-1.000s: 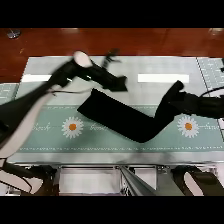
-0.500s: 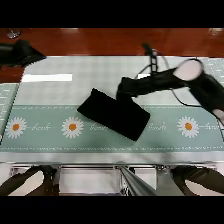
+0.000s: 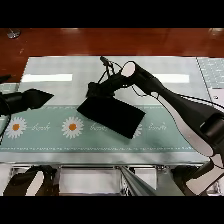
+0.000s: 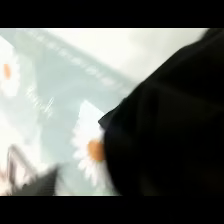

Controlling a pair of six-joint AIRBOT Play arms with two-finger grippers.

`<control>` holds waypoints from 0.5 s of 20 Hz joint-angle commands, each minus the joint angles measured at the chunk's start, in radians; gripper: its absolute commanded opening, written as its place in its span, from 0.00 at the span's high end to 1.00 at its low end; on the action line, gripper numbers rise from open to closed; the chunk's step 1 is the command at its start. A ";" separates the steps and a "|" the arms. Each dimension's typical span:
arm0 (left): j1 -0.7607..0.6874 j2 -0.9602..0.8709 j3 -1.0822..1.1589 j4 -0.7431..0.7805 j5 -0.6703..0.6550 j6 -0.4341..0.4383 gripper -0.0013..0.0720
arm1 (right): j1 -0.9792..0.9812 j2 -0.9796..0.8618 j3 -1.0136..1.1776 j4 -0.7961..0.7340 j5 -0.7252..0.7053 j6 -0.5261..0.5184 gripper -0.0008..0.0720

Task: Fold the shirts.

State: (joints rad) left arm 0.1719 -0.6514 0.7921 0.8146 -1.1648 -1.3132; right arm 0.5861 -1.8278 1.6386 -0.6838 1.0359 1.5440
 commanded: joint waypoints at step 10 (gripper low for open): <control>-0.004 -0.034 -0.077 -0.021 0.044 -0.003 0.95 | -0.318 0.777 -0.393 -0.847 0.101 0.151 0.13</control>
State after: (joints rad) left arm 0.1684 -0.6830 0.7174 0.7937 -1.1091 -1.3315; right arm 0.3164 -1.3437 1.4933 -1.1446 1.3483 1.5749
